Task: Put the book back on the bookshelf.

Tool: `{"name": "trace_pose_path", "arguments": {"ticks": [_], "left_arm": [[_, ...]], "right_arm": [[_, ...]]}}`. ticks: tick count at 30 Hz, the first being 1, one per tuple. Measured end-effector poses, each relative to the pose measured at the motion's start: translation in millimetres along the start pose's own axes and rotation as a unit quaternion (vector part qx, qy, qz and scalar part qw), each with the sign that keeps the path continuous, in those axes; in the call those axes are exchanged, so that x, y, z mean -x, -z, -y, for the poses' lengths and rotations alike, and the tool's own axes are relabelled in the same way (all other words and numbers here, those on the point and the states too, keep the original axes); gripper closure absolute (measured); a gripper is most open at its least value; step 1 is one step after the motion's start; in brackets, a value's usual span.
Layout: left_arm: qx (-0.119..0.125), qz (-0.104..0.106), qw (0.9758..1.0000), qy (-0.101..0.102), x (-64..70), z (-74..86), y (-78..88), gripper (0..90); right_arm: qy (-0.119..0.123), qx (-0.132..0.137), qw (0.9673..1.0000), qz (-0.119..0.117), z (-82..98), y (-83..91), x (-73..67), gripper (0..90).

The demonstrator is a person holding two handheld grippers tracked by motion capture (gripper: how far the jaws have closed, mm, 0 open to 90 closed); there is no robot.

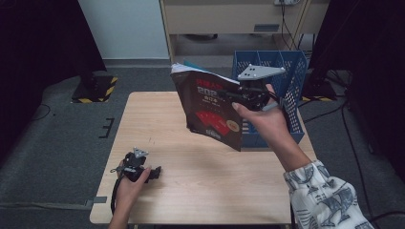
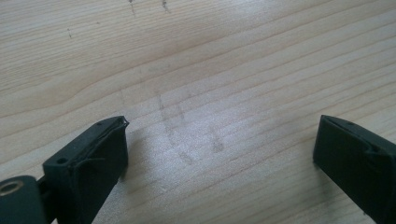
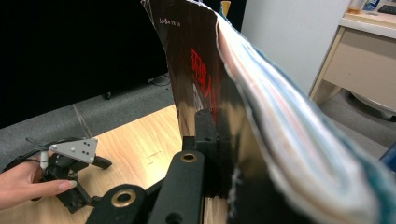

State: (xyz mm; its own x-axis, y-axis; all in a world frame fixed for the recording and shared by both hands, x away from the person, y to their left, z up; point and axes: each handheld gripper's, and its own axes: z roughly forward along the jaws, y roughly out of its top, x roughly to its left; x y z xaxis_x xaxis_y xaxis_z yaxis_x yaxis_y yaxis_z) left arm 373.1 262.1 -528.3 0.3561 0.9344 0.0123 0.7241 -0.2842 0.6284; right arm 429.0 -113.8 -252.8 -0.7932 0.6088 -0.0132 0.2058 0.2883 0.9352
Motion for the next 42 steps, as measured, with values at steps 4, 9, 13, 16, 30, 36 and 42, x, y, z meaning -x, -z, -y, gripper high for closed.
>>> {"name": "trace_pose_path", "arguments": {"ticks": [4, 9, 13, 16, 30, 36, 42], "left_arm": [[0.000, 0.000, 1.0000, 0.000, 0.0, 0.1, -0.1, 2.4], [0.001, -0.001, 1.0000, 0.001, 0.2, 0.4, 0.0, 2.5], [0.002, -0.001, 1.0000, 0.001, 0.3, 0.4, 0.0, 2.4], [0.001, 0.000, 1.0000, 0.003, -0.1, 0.6, 0.0, 2.4], [0.003, -0.001, 1.0000, 0.004, 0.0, 1.1, -0.4, 1.9], [0.004, 0.000, 1.0000, 0.004, -0.1, 1.1, -0.7, 1.5], [0.005, -0.001, 1.0000, 0.003, -0.1, 1.4, -0.8, 1.3]], "right_arm": [[-0.001, -0.001, 1.0000, 0.006, 0.2, 3.7, 4.3, 87.1], [-0.005, -0.001, 0.9999, 0.013, -0.8, 8.0, 8.8, 87.1], [-0.007, -0.002, 0.9998, 0.018, -2.1, 10.3, 11.9, 87.1], [-0.008, -0.001, 0.9997, 0.021, -3.2, 11.4, 14.0, 87.1], [-0.018, 0.003, 0.9992, 0.036, -4.3, 25.7, 25.8, 87.1], [-0.026, 0.009, 0.9987, 0.043, -3.9, 34.3, 32.8, 87.1], [-0.030, 0.010, 0.9981, 0.053, -1.9, 41.6, 39.3, 87.1]]}}
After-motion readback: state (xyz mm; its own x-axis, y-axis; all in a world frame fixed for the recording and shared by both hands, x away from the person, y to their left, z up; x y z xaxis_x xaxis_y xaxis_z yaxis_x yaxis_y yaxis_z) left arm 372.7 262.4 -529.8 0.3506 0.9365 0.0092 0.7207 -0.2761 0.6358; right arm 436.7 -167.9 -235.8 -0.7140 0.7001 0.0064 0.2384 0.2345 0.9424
